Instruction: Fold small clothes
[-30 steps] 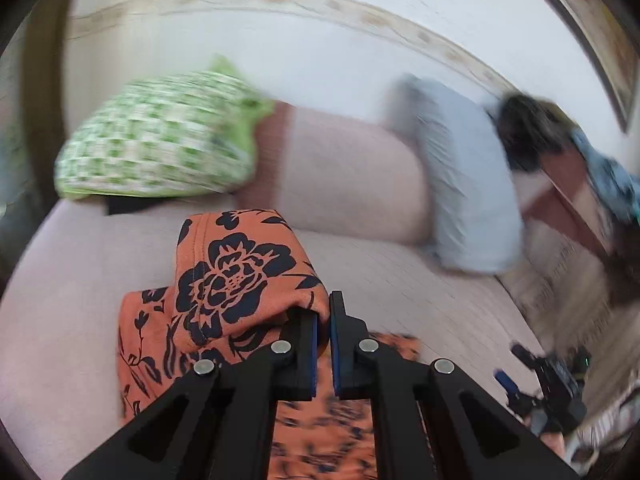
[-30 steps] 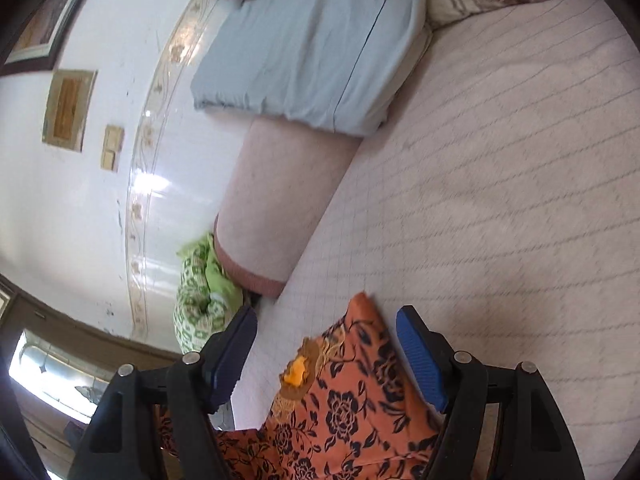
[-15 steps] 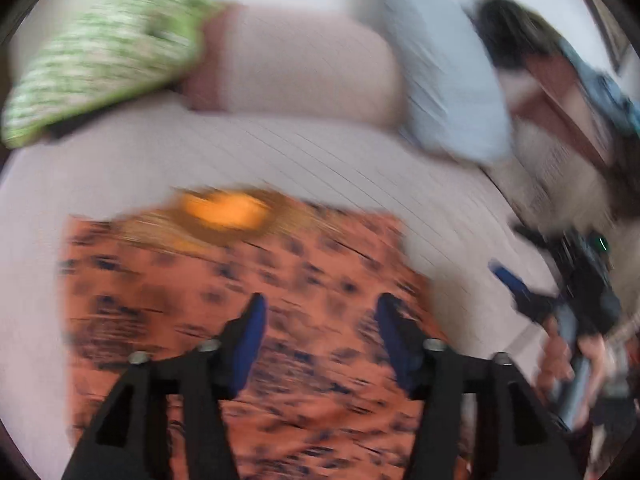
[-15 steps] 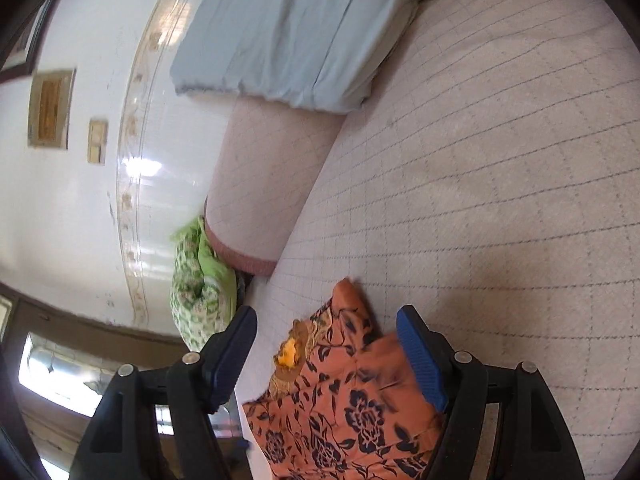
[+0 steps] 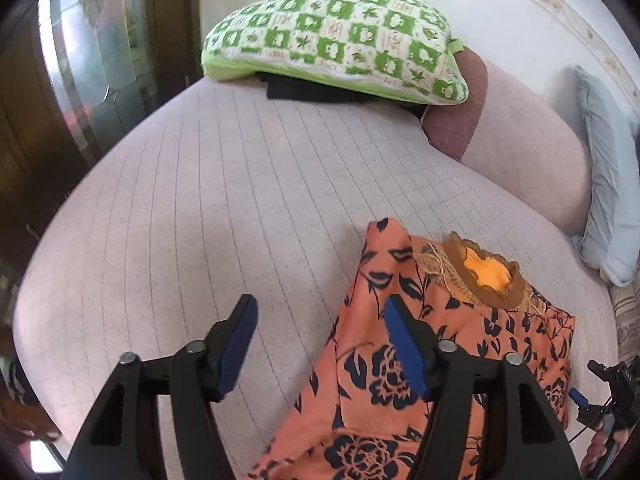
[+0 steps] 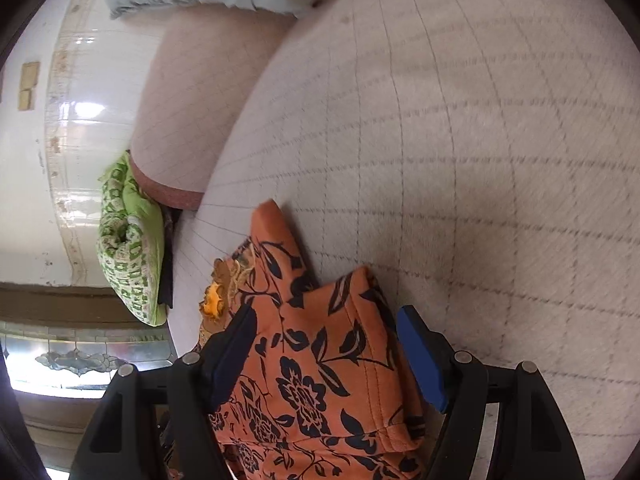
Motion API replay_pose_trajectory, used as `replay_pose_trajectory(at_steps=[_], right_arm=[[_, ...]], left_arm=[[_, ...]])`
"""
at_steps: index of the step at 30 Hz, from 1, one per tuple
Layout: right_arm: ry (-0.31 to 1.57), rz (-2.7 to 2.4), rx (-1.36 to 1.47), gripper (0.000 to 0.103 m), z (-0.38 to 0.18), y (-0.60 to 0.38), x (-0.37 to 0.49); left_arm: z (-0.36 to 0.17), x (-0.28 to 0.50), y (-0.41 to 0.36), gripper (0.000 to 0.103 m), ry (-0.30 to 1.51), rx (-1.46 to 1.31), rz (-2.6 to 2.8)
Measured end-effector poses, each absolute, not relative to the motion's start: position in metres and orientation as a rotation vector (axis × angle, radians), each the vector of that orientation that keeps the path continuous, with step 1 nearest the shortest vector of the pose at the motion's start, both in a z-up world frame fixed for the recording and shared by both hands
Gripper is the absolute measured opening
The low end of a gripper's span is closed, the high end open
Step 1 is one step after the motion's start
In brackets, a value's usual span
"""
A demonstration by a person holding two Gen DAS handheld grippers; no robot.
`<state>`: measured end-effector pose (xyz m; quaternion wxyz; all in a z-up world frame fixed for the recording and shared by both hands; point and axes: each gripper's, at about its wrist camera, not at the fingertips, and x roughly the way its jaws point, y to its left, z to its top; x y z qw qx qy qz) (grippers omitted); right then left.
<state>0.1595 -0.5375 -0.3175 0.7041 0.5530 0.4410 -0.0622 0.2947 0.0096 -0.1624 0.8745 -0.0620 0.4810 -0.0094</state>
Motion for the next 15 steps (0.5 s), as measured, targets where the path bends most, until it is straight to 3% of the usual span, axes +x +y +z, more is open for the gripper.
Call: replay_pose_trajectory(at_steps=[1, 4, 10, 11, 12, 13, 14, 15], right_arm=[[1.001, -0.145, 1.235, 0.075, -0.322, -0.535, 0.162], [1.032, -0.175, 1.231, 0.076, -0.331, -0.529, 0.167], [0.995, -0.11, 1.191, 0.076, -0.328, -0.522, 0.174], [0.983, -0.083, 1.185, 0.073, -0.328, -0.521, 0.176], [0.976, -0.059, 1.188, 0.059, -0.328, -0.519, 0.178], [0.972, -0.042, 1.184, 0.039, -0.328, -0.518, 0.179], [0.972, -0.043, 1.156, 0.031, -0.326, -0.516, 0.181], [0.971, -0.054, 1.114, 0.028, -0.321, -0.514, 0.183]], left_arm=[[-0.162, 0.298, 0.003, 0.081, 1.01, -0.1, -0.035], [-0.169, 0.309, -0.014, 0.087, 1.021, -0.024, -0.061], [-0.223, 0.348, -0.046, 0.087, 1.105, 0.079, -0.017], [-0.231, 0.351, -0.048, 0.082, 1.102, 0.095, 0.004], [-0.233, 0.351, -0.049, 0.056, 1.089, 0.098, 0.014], [-0.236, 0.35, -0.048, 0.023, 1.08, 0.09, 0.011], [-0.239, 0.349, -0.047, 0.012, 1.077, 0.076, -0.001], [-0.239, 0.347, -0.046, 0.011, 1.064, 0.075, -0.002]])
